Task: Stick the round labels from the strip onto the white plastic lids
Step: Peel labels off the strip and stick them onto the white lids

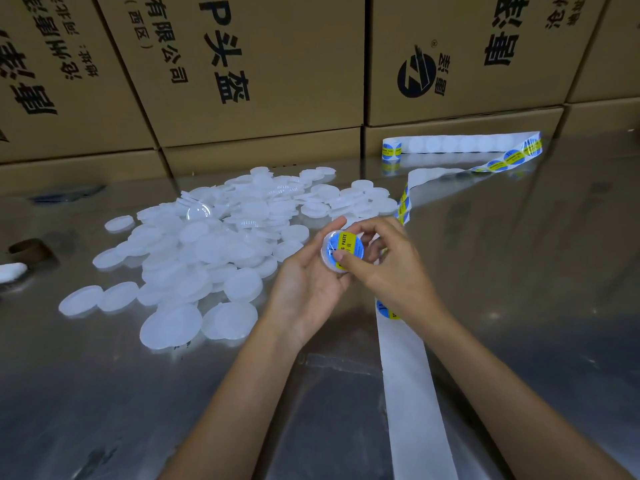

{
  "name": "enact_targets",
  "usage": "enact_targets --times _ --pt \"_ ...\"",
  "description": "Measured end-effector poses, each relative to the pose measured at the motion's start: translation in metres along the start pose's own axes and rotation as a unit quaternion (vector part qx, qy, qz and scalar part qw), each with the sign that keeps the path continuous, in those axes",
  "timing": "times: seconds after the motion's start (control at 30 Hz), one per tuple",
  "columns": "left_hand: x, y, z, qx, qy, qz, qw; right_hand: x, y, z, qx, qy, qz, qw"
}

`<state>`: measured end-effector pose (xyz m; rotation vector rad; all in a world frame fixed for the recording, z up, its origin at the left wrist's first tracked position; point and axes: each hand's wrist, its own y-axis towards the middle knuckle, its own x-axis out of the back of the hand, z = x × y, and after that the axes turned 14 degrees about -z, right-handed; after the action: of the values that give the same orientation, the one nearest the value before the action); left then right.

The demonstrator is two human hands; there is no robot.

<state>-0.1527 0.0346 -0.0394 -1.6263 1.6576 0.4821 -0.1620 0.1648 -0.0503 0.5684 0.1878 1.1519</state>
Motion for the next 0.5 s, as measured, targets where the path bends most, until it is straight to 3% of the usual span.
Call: enact_targets --times 0.2,0.5 --pt "0.001 0.000 0.003 0.015 -0.013 -0.001 1.000 0.012 -0.004 -0.010 -0.023 -0.045 -0.024 0.998" --pt "0.001 -0.004 0.007 0.029 -0.009 0.070 0.997 0.010 -0.007 -0.012 0.081 -0.145 0.007 0.986"
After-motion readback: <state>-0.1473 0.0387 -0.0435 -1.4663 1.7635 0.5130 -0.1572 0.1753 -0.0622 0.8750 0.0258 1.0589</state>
